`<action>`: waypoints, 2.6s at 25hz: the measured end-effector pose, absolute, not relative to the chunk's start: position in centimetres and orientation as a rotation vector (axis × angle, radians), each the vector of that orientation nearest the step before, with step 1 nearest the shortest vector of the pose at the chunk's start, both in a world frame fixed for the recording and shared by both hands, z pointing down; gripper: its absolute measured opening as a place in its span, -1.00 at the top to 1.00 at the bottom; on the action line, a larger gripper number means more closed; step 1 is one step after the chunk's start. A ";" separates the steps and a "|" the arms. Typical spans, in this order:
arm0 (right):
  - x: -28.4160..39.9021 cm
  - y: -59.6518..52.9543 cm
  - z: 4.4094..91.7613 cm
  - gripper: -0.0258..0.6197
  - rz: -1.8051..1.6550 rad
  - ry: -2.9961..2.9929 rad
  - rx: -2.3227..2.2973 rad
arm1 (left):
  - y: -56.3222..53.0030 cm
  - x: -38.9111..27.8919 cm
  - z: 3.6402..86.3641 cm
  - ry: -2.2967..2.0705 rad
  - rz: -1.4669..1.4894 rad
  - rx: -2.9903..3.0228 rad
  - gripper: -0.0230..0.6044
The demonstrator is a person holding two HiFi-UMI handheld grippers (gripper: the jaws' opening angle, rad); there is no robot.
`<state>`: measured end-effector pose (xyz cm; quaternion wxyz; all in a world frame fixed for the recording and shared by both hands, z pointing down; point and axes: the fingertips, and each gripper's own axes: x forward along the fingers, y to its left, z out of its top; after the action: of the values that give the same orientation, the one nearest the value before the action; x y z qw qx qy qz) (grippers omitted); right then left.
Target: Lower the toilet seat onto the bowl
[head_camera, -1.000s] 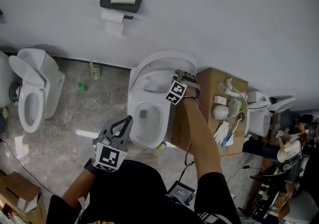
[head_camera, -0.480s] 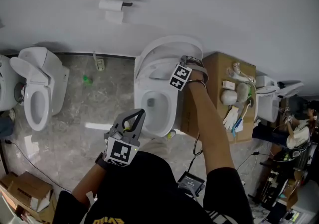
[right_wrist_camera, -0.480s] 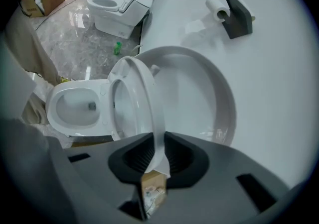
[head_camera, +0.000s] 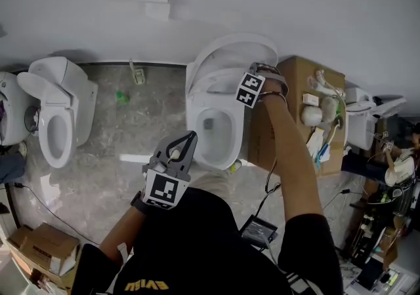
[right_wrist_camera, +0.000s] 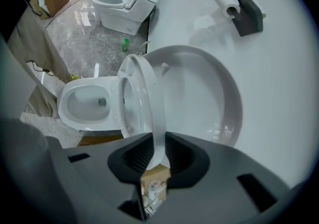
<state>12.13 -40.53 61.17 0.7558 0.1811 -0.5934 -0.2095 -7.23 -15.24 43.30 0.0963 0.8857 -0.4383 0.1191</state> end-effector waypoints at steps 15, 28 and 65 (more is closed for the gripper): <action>12.4 -35.6 61.3 0.69 -0.319 -1.304 0.250 | -14.1 -9.4 43.9 -1.286 0.297 2.555 0.89; 13.3 -29.9 62.4 0.64 -0.215 -1.240 0.108 | -13.1 -6.7 42.6 -1.231 0.294 2.611 0.89; 14.4 -19.5 65.9 0.58 -0.151 -1.397 0.110 | -12.3 -5.0 45.6 -1.209 0.263 2.497 0.89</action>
<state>14.42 -19.50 65.88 0.7617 0.0506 -0.6422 -0.0695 -5.04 -12.34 45.64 0.1766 0.8820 -0.4269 0.0928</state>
